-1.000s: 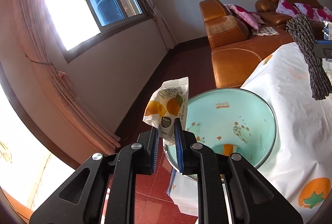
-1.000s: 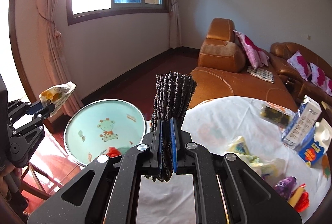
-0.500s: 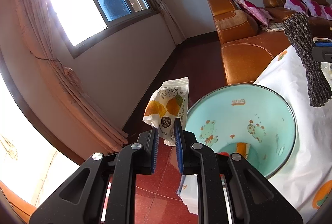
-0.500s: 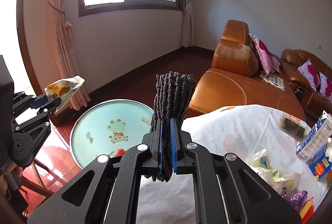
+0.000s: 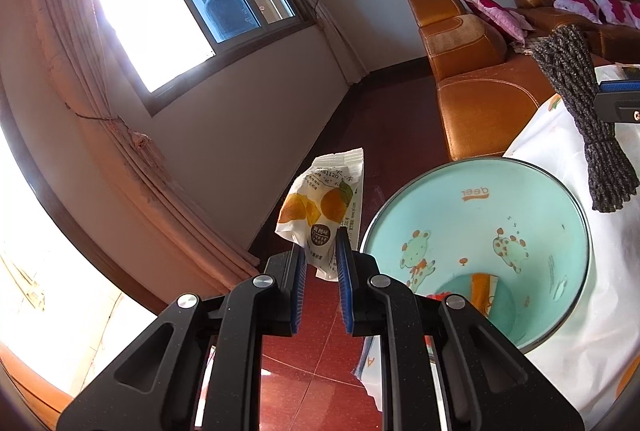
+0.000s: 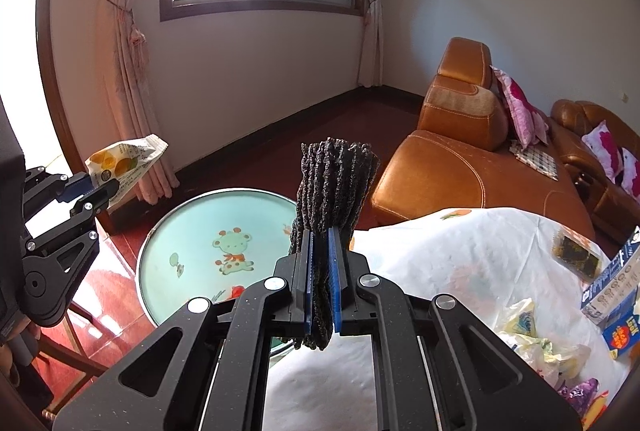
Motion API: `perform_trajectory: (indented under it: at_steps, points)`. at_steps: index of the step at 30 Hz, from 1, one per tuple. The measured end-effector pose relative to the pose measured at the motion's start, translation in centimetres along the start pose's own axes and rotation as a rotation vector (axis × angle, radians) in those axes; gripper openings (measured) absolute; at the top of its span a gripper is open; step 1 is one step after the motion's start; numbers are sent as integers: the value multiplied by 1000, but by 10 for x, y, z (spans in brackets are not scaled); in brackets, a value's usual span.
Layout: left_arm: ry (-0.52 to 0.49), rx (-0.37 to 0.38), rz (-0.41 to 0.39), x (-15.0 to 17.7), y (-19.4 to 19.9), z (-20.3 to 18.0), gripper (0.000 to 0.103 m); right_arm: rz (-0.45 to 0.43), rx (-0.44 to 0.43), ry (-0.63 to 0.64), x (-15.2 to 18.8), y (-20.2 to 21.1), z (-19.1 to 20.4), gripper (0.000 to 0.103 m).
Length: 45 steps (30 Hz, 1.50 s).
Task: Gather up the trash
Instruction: 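Carry both items over the blue bin and open both grippers to drop them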
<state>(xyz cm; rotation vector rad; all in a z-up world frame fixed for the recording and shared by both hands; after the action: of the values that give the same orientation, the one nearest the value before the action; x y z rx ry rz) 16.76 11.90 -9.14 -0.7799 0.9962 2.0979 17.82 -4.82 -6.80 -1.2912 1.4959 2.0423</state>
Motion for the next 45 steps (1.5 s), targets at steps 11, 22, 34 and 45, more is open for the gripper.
perform_trajectory:
  at_steps: [11, 22, 34, 45]
  points:
    - [-1, 10, 3, 0, -2, -2, 14, 11, -10, 4, 1, -7, 5, 8]
    - [-5, 24, -1, 0, 0, -6, 15, 12, -13, 3, 1, -7, 6, 8]
    - [-1, 50, -14, 0, 1, -10, 23, 19, -34, 10, 3, -16, 10, 14]
    - [-4, 42, -44, -1, 6, -14, 50, 21, -21, -9, 8, -19, 4, 33]
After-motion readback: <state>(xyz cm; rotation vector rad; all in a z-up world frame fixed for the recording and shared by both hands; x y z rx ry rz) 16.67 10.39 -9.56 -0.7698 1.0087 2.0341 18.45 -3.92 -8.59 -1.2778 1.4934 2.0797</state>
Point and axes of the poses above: each gripper's, at about its wrist camera, not at the fingertips, and y roughly against the way its jaws point, z to its left, x to its underside, the point moved 3 cm from there along -y, roughly the way its jaws point, and after that the axes turned 10 degrees about -x, right-handed, at the moved point
